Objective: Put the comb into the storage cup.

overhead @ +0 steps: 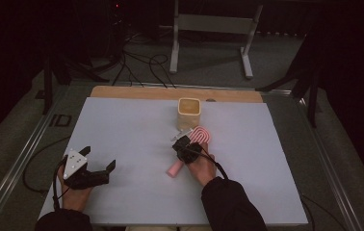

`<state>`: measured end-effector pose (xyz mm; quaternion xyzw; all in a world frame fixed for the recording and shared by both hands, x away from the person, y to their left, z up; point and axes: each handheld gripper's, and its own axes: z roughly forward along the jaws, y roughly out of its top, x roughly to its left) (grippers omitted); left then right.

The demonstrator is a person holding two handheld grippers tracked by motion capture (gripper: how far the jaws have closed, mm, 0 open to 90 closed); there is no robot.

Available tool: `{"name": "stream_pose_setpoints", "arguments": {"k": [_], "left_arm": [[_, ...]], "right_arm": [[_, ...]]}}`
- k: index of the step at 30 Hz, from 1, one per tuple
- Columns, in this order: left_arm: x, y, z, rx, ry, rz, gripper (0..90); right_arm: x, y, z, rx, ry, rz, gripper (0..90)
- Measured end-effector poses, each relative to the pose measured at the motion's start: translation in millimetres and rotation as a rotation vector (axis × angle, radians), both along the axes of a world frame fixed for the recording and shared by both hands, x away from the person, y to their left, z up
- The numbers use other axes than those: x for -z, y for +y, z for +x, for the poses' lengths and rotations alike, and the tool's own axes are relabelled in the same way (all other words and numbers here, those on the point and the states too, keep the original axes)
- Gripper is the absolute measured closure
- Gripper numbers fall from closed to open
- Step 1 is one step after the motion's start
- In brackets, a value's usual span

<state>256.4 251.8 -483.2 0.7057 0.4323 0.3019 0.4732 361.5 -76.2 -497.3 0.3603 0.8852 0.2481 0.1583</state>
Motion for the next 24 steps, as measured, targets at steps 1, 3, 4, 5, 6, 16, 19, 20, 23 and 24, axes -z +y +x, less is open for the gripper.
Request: {"name": "stream_pose_setpoints", "arguments": {"k": [1,3,4,5,6,16,19,20,23,24], "left_arm": [[0.0,0.0,0.0,0.000,0.000,0.000,0.0],[0.2,-0.3,0.1,0.000,0.000,-0.001,0.0],[0.4,-0.6,0.1,-0.001,0.002,-0.001,0.0],[0.5,-1.0,0.2,-0.001,0.004,-0.001,0.0],[0.5,-1.4,0.2,0.001,0.004,0.001,0.0],[0.8,-2.2,0.3,0.004,0.004,0.003,0.0],[1.2,-3.0,0.5,0.005,0.007,0.007,0.0],[1.2,-3.2,0.5,0.006,0.007,0.008,0.0],[1.3,-3.6,0.6,0.006,0.007,0.007,0.0],[1.3,-3.6,0.6,0.006,0.007,0.007,0.0]], "right_arm": [[0.0,0.0,0.0,0.000,0.000,0.000,90.0],[-0.6,-3.5,-7.4,-0.022,0.001,0.004,90.0],[-0.1,-4.7,-9.8,-0.027,0.003,0.002,90.0],[0.1,-6.2,-11.8,-0.032,0.009,0.002,90.0],[0.5,-7.6,-13.6,-0.037,0.015,0.007,90.0],[-2.7,-34.4,-27.2,-0.049,0.037,0.021,89.9],[-5.0,-42.8,-29.5,-0.041,0.039,0.023,89.9],[-5.6,-45.6,-29.9,-0.037,0.036,0.027,89.9],[-6.6,-53.6,-30.5,-0.028,0.039,0.036,89.8],[-6.6,-55.4,-30.8,-0.022,0.040,0.038,89.8]]}}
